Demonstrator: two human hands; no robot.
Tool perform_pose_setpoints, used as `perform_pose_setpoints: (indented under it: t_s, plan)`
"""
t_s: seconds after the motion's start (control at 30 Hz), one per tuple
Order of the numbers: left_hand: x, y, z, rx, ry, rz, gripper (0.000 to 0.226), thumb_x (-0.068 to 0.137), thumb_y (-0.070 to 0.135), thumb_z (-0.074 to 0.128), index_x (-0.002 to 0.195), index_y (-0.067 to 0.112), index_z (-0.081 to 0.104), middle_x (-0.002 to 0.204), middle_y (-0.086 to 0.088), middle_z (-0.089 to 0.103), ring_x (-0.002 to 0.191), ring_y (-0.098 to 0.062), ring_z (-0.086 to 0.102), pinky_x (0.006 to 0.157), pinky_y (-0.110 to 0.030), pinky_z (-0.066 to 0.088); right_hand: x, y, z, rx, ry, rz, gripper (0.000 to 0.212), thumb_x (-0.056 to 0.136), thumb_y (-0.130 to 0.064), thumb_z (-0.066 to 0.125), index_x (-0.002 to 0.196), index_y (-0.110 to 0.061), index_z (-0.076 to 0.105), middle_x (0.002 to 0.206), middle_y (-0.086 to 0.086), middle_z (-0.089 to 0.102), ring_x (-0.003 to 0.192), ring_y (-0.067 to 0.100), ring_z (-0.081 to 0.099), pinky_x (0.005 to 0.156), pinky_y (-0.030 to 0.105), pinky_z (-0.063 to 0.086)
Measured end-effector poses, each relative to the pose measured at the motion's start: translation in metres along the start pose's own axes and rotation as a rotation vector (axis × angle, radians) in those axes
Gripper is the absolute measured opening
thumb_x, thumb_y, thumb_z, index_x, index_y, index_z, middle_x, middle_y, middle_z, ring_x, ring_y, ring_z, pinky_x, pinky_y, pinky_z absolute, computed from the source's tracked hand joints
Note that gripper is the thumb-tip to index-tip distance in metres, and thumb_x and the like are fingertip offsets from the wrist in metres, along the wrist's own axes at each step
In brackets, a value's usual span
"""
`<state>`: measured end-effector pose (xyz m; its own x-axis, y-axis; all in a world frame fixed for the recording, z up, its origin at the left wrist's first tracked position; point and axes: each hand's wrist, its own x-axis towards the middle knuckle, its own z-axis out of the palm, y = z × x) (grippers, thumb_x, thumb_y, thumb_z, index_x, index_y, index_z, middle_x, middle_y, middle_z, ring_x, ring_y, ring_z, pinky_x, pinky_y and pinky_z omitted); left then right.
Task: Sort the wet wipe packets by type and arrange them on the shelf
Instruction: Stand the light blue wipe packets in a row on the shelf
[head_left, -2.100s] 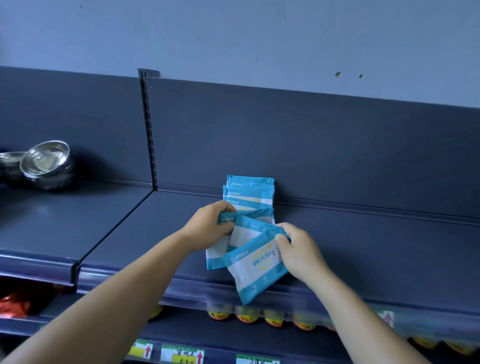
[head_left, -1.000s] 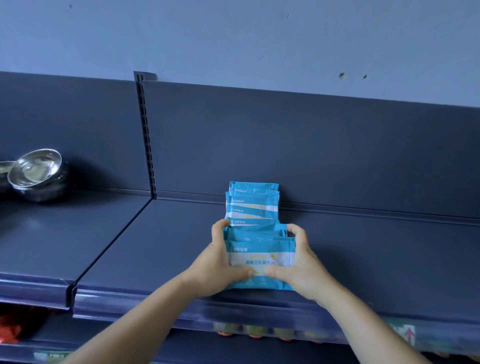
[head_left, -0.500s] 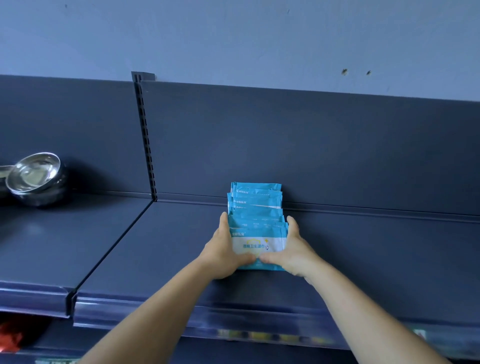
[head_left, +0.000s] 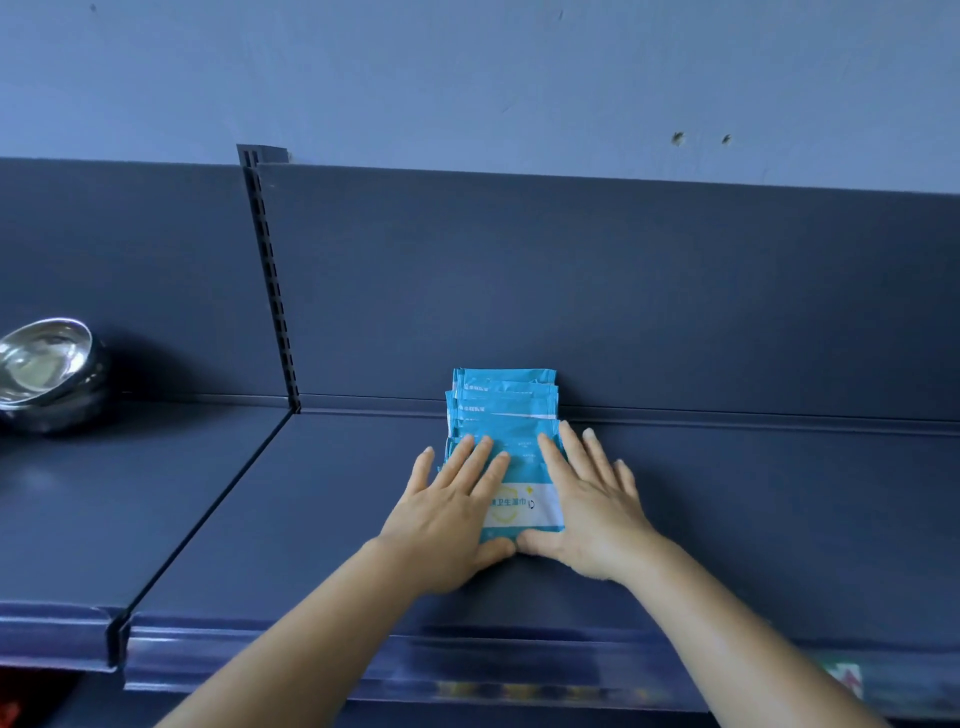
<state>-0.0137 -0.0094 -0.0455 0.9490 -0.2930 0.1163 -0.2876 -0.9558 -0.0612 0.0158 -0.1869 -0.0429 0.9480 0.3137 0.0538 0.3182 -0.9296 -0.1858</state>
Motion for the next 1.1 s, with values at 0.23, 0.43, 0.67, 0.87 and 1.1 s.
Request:
perform_pose_setpoints:
  t_s: [0.23,0.43,0.67,0.87,1.1]
  plan:
    - [0.001,0.006,-0.009,0.002,-0.042,0.018,0.092,0.090,0.061,0.042,0.151,0.018,-0.011,0.159,0.000,-0.015,0.146,-0.018,-0.017,0.116,-0.045,-0.007,-0.010,-0.004,-0.004,0.008,-0.015,0.024,0.114,0.077,-0.066,0.060,0.150,-0.025,-0.017,0.156,-0.007,-0.028,0.144,0.015,-0.024,0.118,0.044,-0.005]
    - [-0.001,0.025,-0.020,-0.001,-0.033,0.113,0.093,0.091,0.059,0.044,0.152,0.011,-0.008,0.160,-0.003,-0.011,0.147,-0.019,-0.012,0.118,-0.038,0.001,-0.031,-0.004,-0.015,0.068,0.036,0.077,0.110,0.080,-0.058,0.063,0.151,-0.021,-0.013,0.159,-0.005,-0.019,0.147,0.014,-0.014,0.120,0.038,0.000]
    - [-0.004,0.080,-0.022,-0.070,0.026,0.290,0.081,0.096,0.051,0.038,0.152,0.013,-0.006,0.160,-0.003,-0.008,0.148,-0.017,-0.007,0.118,-0.032,0.002,-0.090,0.021,-0.025,0.024,0.113,0.237,0.097,0.088,-0.050,0.057,0.153,-0.019,-0.006,0.161,-0.003,-0.009,0.147,0.014,-0.008,0.119,0.035,0.003]
    - [-0.012,0.149,-0.016,-0.163,0.056,0.489,0.076,0.097,0.046,0.041,0.153,0.016,0.000,0.161,-0.001,0.001,0.148,-0.015,-0.003,0.117,-0.030,0.006,-0.170,0.064,-0.023,0.037,0.103,0.445,0.097,0.087,-0.055,0.056,0.153,-0.017,-0.005,0.161,-0.002,-0.005,0.148,0.014,-0.004,0.120,0.034,0.009]
    - [-0.043,0.252,-0.005,-0.244,0.009,0.701,0.076,0.097,0.047,0.042,0.153,0.017,0.000,0.161,0.001,0.001,0.148,-0.014,-0.002,0.119,-0.030,0.004,-0.285,0.115,-0.014,0.034,0.123,0.669,0.096,0.088,-0.053,0.057,0.153,-0.016,-0.004,0.161,-0.001,-0.003,0.148,0.015,-0.002,0.120,0.035,0.011]
